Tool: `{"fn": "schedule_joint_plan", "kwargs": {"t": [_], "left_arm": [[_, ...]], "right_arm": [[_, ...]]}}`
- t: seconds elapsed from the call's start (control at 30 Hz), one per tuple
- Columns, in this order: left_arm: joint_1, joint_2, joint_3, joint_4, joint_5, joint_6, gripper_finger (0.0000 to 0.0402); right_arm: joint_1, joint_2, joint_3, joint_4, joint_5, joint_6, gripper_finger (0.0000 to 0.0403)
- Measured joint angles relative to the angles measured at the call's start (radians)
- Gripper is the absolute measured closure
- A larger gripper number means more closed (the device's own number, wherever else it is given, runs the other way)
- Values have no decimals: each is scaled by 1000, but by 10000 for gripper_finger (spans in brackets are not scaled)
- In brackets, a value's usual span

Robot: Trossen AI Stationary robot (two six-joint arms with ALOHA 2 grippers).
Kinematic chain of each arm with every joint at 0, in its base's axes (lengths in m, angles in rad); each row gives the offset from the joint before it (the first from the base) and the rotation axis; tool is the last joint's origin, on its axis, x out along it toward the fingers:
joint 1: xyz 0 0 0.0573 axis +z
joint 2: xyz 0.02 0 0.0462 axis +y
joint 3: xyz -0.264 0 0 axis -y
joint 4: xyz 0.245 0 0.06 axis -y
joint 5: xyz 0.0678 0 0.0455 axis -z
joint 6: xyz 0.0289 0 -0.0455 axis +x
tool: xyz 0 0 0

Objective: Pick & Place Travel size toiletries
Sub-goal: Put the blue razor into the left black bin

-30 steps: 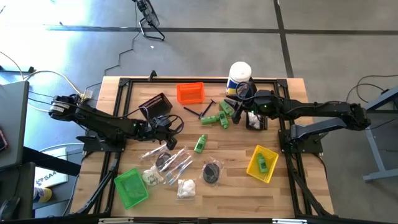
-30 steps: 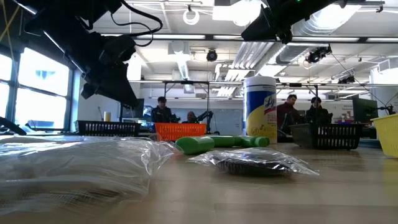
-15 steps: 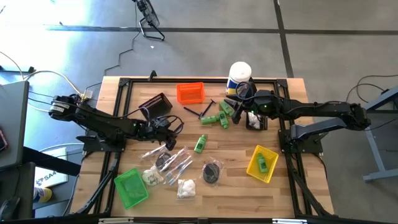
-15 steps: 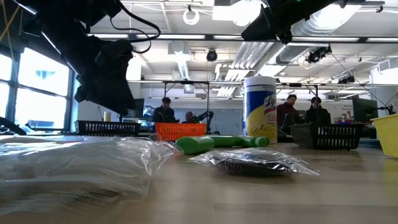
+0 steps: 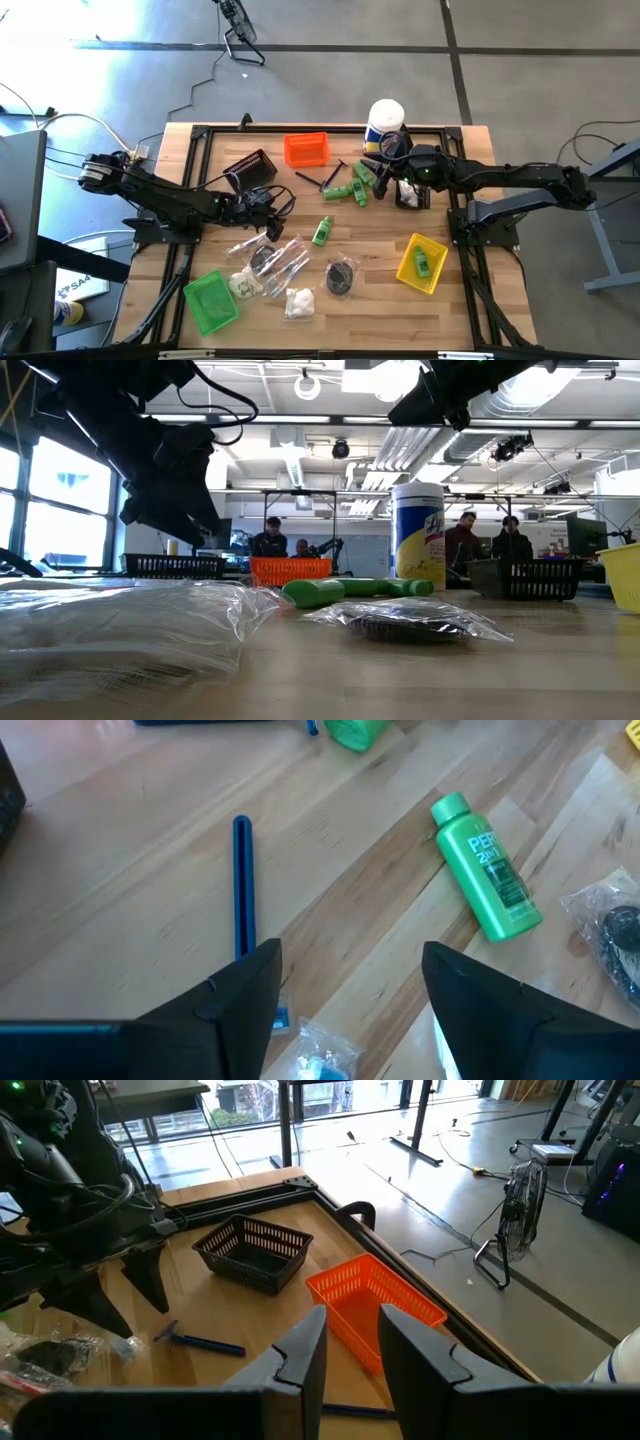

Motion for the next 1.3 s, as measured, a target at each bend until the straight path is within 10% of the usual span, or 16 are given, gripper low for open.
{"fn": "schedule_joint_plan", "kwargs": {"t": [0.73,1.3], "left_arm": [[0,4,0,-6,-87,-31,163],[1,269,0,120,-134,-111,163]], "right_arm": [[0,0,0,-1,0,0,318],[0,0,0,0,0,0,318]]}}
